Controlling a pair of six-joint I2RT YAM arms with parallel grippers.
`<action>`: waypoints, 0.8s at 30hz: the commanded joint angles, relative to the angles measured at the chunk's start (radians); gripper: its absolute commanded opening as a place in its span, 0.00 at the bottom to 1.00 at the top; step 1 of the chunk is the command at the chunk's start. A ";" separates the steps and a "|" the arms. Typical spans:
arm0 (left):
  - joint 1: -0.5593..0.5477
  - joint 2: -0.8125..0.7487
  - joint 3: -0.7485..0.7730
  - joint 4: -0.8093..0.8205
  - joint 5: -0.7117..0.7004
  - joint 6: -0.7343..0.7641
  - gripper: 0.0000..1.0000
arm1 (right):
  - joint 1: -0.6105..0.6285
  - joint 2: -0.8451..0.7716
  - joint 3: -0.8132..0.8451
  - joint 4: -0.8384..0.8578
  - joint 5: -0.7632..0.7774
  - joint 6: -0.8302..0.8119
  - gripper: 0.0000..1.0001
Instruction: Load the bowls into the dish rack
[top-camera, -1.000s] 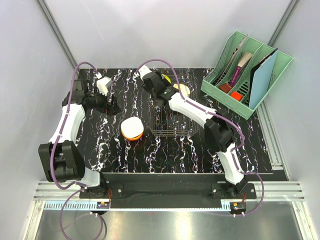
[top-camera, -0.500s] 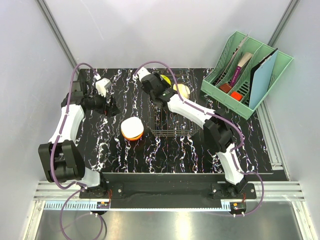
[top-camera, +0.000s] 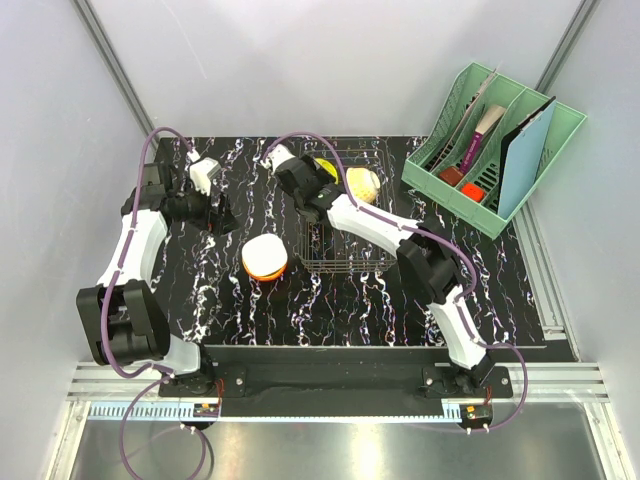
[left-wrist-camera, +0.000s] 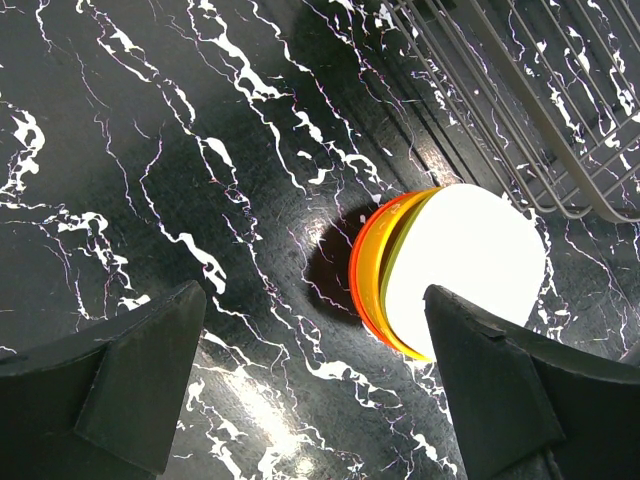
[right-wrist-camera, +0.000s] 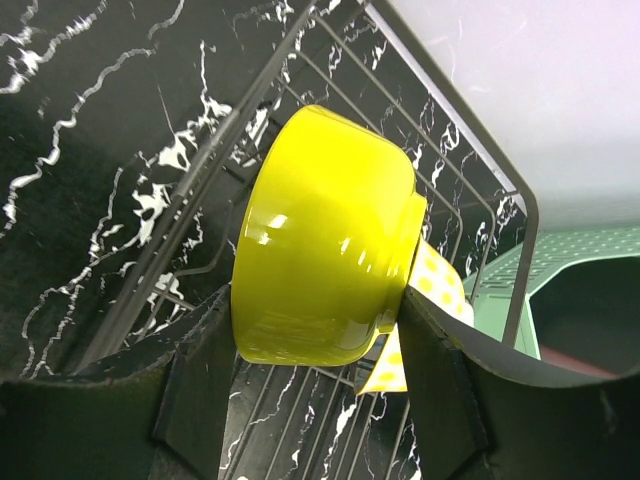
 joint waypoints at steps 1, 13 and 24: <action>0.009 -0.042 -0.004 0.030 0.038 0.023 0.94 | 0.009 0.005 0.003 0.057 0.031 0.010 0.00; 0.017 -0.040 -0.001 0.028 0.042 0.024 0.94 | 0.009 0.056 0.033 0.060 0.050 0.013 0.00; 0.020 -0.034 0.010 0.022 0.044 0.023 0.95 | 0.009 0.078 0.044 0.078 0.060 -0.002 0.25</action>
